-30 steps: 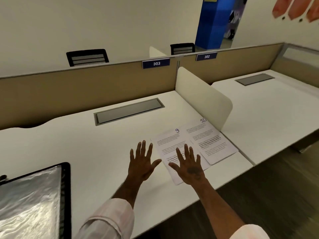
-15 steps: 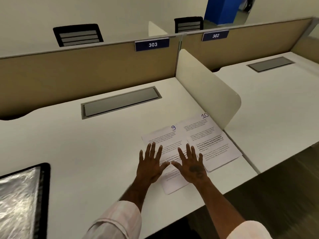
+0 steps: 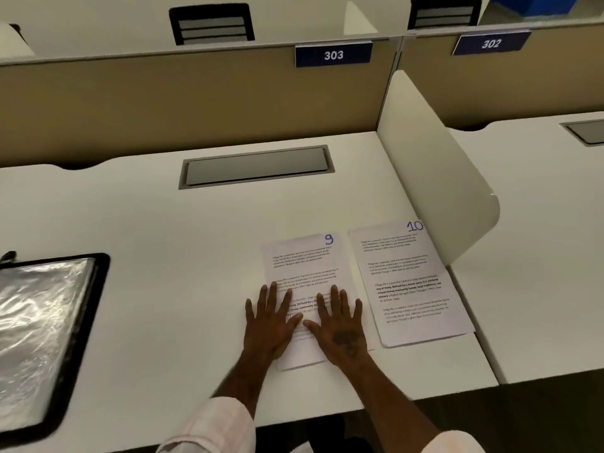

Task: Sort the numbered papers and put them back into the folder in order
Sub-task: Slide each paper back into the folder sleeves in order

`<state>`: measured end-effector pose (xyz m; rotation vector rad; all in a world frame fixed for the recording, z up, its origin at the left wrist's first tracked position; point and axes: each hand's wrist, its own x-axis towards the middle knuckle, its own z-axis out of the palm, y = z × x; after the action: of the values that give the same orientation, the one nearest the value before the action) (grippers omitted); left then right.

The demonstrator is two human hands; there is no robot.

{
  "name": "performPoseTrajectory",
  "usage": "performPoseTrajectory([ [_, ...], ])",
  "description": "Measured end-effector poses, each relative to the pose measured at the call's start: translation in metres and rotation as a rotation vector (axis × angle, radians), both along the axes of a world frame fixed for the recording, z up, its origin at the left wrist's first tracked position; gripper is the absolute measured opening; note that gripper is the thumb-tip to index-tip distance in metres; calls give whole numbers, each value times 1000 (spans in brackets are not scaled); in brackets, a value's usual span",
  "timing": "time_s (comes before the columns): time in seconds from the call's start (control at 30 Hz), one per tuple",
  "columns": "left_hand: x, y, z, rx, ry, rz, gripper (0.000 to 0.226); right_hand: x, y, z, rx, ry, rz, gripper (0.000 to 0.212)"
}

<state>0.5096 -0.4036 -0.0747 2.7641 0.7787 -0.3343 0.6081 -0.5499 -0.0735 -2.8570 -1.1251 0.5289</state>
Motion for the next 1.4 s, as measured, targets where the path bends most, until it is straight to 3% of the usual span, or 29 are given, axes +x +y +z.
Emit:
performPoseTrajectory([
  [0.23, -1, 1, 15, -10, 29, 157, 106, -5, 14, 3, -5, 7, 40, 78],
  [0.47, 23, -18, 29, 3, -138, 585, 87, 30, 6, 28, 116, -51, -131, 59],
  [0.63, 36, -31, 35, -66, -95, 824, 87, 40, 5, 29, 131, -11, -222, 72],
  [0.77, 43, -36, 32, -80, -95, 882, 86, 44, 9, 32, 121, 23, -247, 75],
  [1.03, 49, -34, 36, -191, -131, 918, 84, 48, 19, 36, 193, 254, -459, 62],
  [1.17, 44, -28, 33, -344, -334, 910, 71, 52, 20, 37, 191, 312, -494, 52],
  [1.27, 39, -24, 35, -512, -531, 946, 53, 56, 20, 40, 200, 367, -526, 56],
  [1.4, 27, -17, 46, -651, -618, 978, 50, 59, 22, 48, 377, 562, -605, 59],
])
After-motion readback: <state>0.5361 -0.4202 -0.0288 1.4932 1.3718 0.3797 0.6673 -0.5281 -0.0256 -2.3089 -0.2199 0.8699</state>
